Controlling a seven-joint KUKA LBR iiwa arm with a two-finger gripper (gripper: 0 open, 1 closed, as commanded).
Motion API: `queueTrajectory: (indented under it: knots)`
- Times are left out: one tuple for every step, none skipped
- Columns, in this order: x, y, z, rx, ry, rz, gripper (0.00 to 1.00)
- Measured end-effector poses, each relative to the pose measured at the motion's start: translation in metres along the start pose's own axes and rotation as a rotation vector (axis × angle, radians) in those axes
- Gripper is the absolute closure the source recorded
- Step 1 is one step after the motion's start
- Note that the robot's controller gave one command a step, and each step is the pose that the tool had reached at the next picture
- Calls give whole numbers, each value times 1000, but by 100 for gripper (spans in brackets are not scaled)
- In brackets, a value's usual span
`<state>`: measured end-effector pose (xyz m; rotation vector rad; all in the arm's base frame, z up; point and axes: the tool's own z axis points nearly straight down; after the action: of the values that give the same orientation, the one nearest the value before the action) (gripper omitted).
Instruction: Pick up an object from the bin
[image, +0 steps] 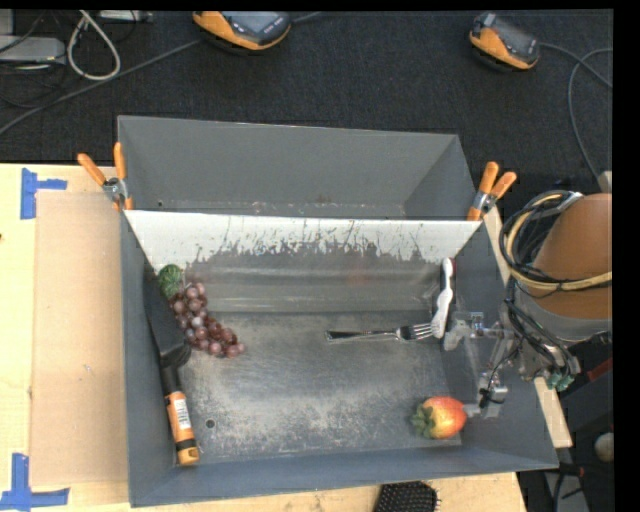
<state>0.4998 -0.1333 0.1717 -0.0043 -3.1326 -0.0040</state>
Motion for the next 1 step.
queueTrajectory:
  knots:
    - [-2, 1, -4, 2, -7, -4, 0]
